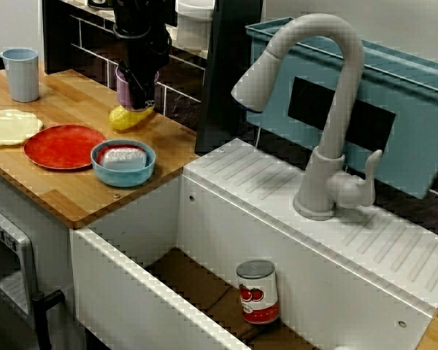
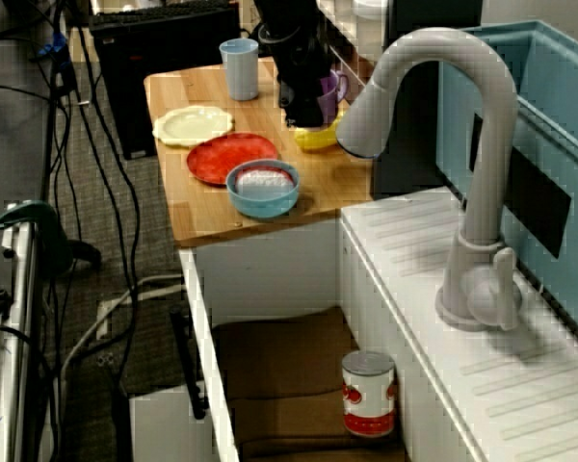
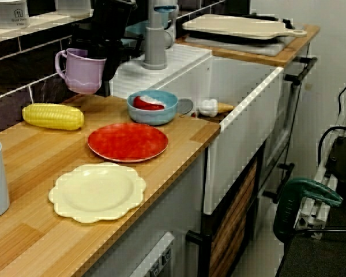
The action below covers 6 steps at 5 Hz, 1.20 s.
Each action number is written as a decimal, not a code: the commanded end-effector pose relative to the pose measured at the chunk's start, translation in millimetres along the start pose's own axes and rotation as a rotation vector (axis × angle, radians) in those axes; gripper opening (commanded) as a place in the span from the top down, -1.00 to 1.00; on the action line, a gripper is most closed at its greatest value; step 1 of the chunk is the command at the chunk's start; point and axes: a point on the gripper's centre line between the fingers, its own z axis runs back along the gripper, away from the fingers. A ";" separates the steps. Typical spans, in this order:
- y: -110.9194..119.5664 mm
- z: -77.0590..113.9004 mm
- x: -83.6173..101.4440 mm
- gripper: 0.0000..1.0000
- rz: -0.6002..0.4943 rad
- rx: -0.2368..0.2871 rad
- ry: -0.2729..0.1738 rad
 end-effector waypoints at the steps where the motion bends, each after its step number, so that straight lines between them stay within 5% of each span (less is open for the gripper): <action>1: 2.3 19.2 -1.6 1.00 -0.007 0.016 -0.042; 6: -12.1 6.4 0.0 1.00 -0.007 -0.001 -0.010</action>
